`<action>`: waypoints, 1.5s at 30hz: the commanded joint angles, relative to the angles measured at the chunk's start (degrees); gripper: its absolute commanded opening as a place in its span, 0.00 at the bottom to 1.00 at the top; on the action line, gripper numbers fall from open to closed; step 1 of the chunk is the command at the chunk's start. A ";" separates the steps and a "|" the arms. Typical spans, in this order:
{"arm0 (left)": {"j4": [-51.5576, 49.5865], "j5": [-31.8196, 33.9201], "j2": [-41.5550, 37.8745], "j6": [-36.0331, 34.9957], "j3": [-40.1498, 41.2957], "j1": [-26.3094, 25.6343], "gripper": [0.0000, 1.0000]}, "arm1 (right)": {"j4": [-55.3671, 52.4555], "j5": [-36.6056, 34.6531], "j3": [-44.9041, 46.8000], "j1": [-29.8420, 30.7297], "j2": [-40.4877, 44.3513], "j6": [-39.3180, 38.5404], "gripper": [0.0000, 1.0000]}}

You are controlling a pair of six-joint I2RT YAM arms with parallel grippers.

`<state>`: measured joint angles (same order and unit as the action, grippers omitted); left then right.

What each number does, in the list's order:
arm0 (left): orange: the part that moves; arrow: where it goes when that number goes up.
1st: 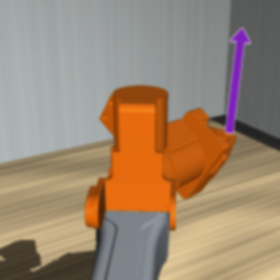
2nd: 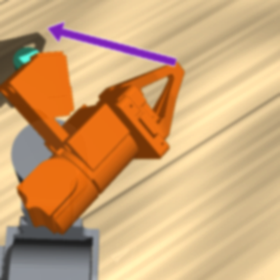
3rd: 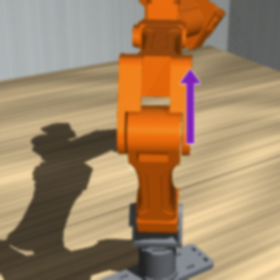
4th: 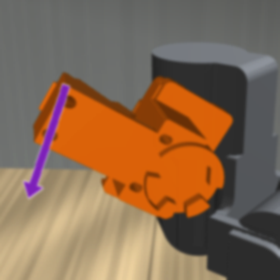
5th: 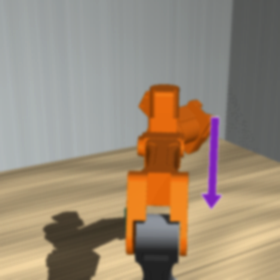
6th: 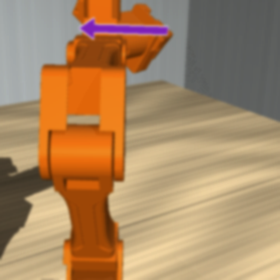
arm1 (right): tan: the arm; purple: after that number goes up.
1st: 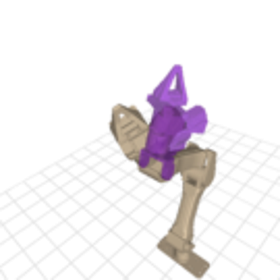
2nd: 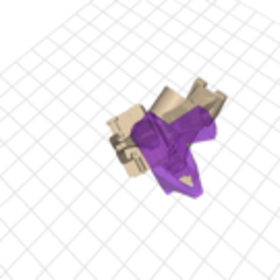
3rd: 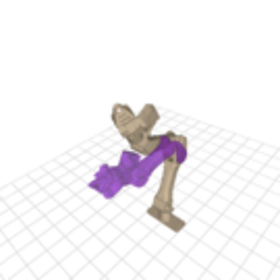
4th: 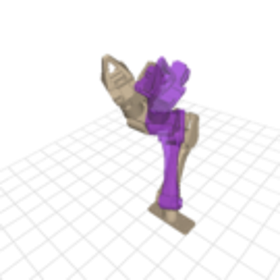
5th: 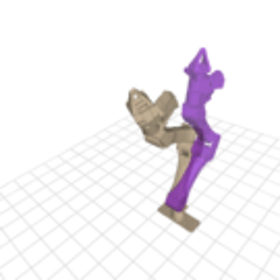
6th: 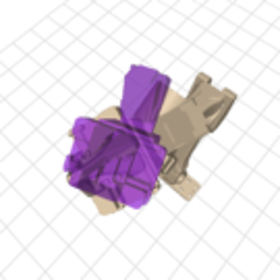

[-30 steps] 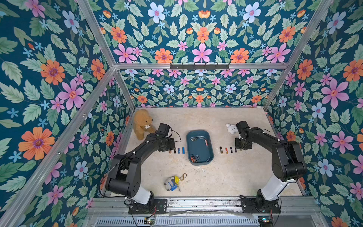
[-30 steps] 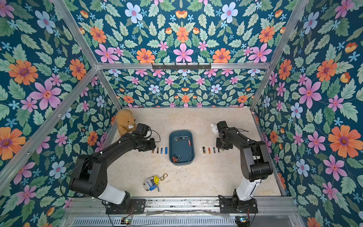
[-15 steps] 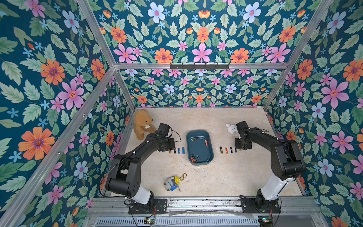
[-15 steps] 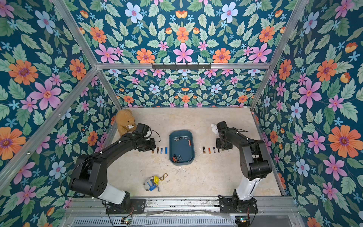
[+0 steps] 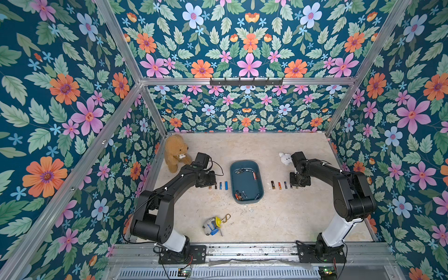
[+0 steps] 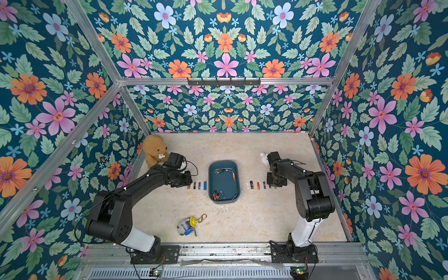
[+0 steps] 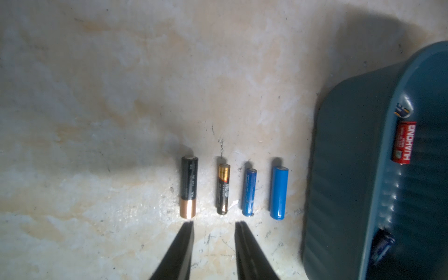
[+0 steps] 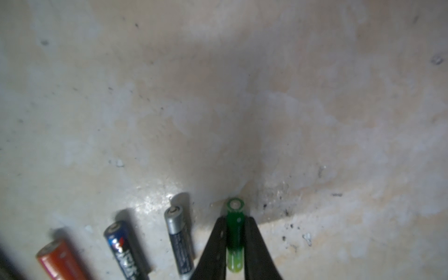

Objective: Take the batteries out of the storage box
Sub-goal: Place the battery at the center of the board.

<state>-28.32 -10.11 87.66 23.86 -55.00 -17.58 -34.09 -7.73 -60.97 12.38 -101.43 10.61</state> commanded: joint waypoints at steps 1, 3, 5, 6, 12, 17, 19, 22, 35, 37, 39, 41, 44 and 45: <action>-0.56 0.44 -0.30 -0.13 -0.05 0.02 0.35 | 0.39 -0.62 -0.29 0.00 -0.50 -0.53 0.17; -0.60 0.44 -0.27 -0.13 -0.19 0.08 0.35 | 0.51 -0.71 -0.27 -0.03 -0.57 -0.59 0.18; -0.60 0.47 -0.41 -0.13 -0.20 0.05 0.35 | 0.71 -0.71 -0.21 -0.08 -0.52 -0.73 0.18; -0.61 0.44 -0.40 -0.13 -0.17 0.08 0.35 | 0.64 -0.71 -0.26 -0.05 -0.55 -0.77 0.18; -0.51 0.35 -0.21 0.01 -0.10 0.07 0.35 | 0.51 -0.71 -0.43 -0.08 -0.96 -1.03 0.19; -0.57 0.49 -0.37 -0.04 -0.10 0.08 0.35 | 0.51 -0.36 -0.53 -0.09 -1.27 -1.08 0.19; -0.68 0.35 -0.21 -0.08 -0.20 0.08 0.35 | 0.41 -0.36 -0.55 -0.09 -1.31 -1.12 0.19; -0.71 0.43 -0.70 -0.13 -0.28 0.05 0.35 | 0.37 -0.36 -0.40 -0.08 -1.21 -1.27 0.20; -0.94 0.21 -0.50 0.05 -1.49 0.07 0.35 | -0.40 -0.54 -1.35 -0.08 -0.62 -0.86 0.24; -1.51 0.24 -0.48 -0.10 -2.54 0.01 0.35 | -0.63 -0.62 -1.83 -0.12 -0.11 -0.74 0.24; -2.38 0.58 -0.61 -0.30 -4.08 0.02 0.36 | -0.73 -0.28 -2.28 -0.12 0.94 -0.36 0.24; -3.52 0.88 -0.56 -0.64 -6.05 -0.12 0.36 | -1.39 -0.23 -2.83 -0.08 1.64 0.03 0.25; -5.49 1.72 -0.23 -1.13 -9.51 -0.91 0.36 | -2.17 -0.03 -3.65 -0.08 3.03 0.28 0.26; -6.22 2.37 -0.04 -1.25 -10.74 -1.37 0.36 | -2.73 -0.01 -4.08 -0.10 3.49 0.35 0.26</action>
<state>-31.83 -9.02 87.39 23.66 -63.55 -18.28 -35.03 -7.70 -64.16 12.27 -99.07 9.89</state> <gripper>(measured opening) 0.363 0.259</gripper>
